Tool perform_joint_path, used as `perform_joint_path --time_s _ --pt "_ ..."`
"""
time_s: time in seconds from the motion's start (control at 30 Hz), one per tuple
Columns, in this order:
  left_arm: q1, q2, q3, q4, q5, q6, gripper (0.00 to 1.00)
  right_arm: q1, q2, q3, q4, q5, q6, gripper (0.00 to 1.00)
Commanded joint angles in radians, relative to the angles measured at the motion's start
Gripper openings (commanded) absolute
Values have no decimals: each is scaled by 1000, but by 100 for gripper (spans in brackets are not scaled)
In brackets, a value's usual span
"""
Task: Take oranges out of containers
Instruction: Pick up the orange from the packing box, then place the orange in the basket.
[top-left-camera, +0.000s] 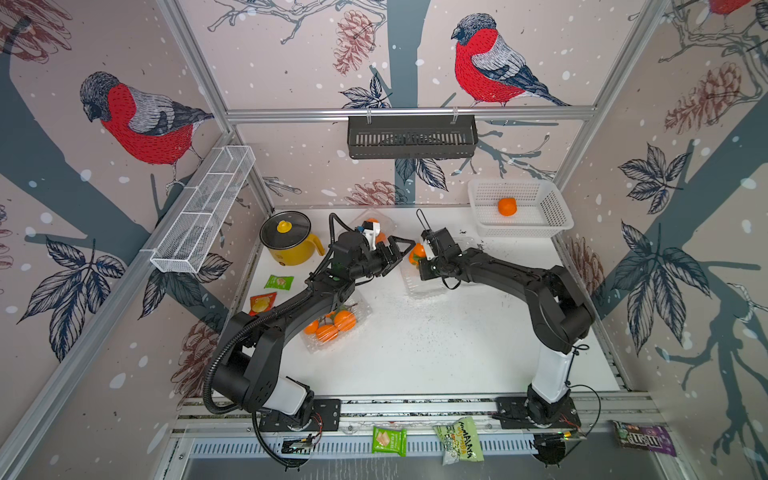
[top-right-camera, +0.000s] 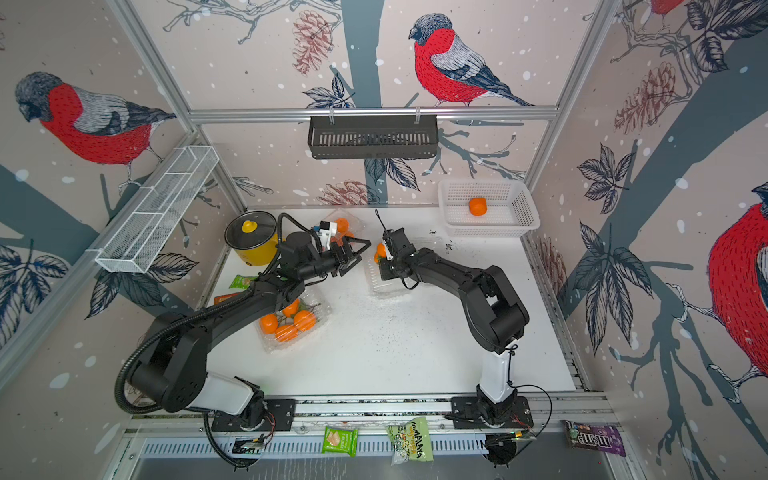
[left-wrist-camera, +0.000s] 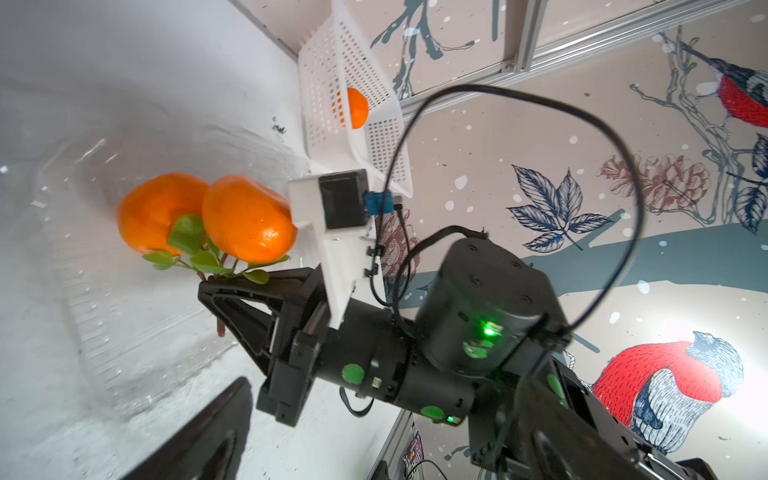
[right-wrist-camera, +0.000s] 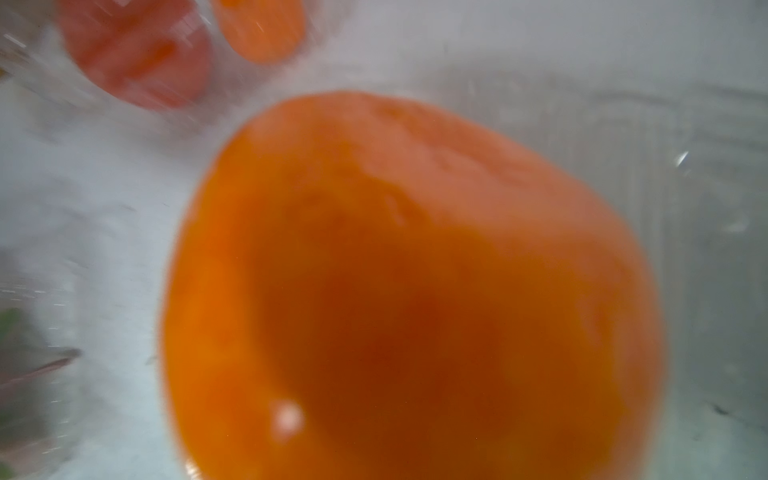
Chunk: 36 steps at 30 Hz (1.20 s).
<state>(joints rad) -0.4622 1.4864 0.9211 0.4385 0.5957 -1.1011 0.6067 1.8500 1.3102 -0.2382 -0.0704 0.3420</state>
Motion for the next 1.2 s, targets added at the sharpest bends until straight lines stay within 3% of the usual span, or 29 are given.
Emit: perform_joint_path --time_s 0.0,0.13,0.27,0.43,0.5,0.73,0.97,1.17 --pt "-10 34 71 4 4 21 97 -52 -72 52 -38 -56 37 7" --pt "-49 126 226 -20 -8 43 97 -200 -112 132 -71 -93 82 10" --pt "-88 240 357 -15 3 33 97 -359 -57 218 -59 -112 99 10" --pt "-107 351 472 -12 22 28 97 -538 143 404 -34 -152 138 9" --pt "-107 378 493 -20 26 31 97 -588 241 503 -42 -226 156 7" --pt "-104 407 485 -36 28 54 97 -673 427 763 -117 -294 165 6" --pt "-104 432 475 -9 36 35 97 -730 428 759 -50 -358 254 5" --pt "-102 417 456 -10 42 39 97 -743 420 723 42 -234 361 4"
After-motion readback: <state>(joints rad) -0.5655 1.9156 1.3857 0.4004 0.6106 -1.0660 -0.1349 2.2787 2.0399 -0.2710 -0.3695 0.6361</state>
